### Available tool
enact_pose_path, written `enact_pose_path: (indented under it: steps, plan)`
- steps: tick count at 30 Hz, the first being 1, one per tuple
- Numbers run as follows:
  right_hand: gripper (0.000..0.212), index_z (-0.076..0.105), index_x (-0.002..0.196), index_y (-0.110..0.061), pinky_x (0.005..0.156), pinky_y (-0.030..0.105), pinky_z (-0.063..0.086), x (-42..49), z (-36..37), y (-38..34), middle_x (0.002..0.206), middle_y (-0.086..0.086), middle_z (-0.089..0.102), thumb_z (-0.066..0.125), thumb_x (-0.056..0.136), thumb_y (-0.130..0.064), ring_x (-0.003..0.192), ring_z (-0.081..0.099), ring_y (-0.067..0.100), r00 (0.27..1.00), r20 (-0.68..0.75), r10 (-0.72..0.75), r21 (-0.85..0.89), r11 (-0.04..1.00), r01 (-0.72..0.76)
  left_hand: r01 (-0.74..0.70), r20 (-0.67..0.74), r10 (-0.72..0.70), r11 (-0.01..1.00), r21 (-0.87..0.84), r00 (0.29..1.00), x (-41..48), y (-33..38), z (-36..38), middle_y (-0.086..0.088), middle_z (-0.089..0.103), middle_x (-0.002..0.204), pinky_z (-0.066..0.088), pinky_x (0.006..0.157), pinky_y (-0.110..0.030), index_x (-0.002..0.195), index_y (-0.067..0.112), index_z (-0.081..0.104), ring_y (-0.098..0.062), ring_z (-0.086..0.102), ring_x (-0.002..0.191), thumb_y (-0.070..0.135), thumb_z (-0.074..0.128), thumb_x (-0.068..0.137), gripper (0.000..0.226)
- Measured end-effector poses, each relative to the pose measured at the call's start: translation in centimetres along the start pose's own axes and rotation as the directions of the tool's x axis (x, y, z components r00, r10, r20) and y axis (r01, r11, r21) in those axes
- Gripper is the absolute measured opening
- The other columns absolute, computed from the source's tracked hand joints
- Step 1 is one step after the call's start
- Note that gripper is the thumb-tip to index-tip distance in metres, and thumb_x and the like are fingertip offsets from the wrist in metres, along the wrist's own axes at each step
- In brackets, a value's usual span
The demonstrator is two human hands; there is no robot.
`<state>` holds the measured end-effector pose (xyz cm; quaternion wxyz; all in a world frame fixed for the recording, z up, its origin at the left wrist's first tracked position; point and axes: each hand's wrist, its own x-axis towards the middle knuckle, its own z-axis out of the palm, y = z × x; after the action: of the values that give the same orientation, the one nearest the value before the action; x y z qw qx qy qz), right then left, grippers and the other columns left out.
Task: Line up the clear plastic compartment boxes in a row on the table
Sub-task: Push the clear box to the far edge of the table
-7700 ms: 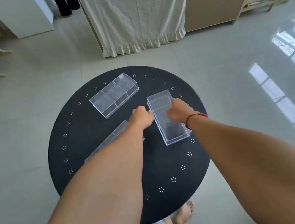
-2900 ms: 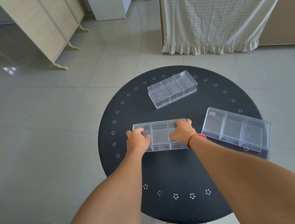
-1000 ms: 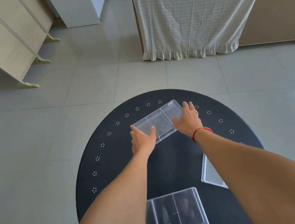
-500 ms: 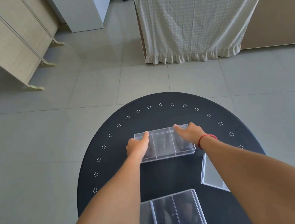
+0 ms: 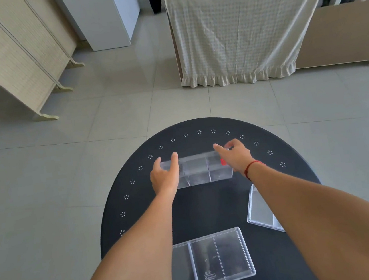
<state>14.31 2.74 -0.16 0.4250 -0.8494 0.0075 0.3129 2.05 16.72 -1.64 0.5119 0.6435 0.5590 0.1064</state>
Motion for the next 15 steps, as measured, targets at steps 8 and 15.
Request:
enact_pose_path:
  steps: [8,15]
  plan:
    - [0.022,0.060,0.106,-0.007,0.081,0.028,0.045,-1.3,0.1,1.4,0.116,0.013,0.061,0.063,0.089,-0.021,0.090,0.053,0.020,0.996,0.087,-0.026,-0.188,0.981,0.042,-0.002,0.003,0.001,0.978,0.209,1.000,-0.7,-1.8,-0.3,-0.006,0.040,0.130,0.045,0.071,-0.030,0.120,0.017,0.061,-0.023,0.053,0.083,0.033,0.061,0.089,0.035]
    - [0.049,0.048,0.137,-0.004,0.092,0.033,0.048,-2.4,1.5,2.1,0.137,0.019,0.050,0.053,0.089,-0.013,0.108,0.059,0.032,0.987,0.162,-0.019,-0.317,0.946,0.070,-0.077,0.149,0.025,0.931,0.356,0.988,-1.0,-2.9,0.2,-0.005,0.034,0.136,0.048,0.083,-0.033,0.128,0.019,0.056,-0.024,0.056,0.101,0.033,0.059,0.090,0.040]
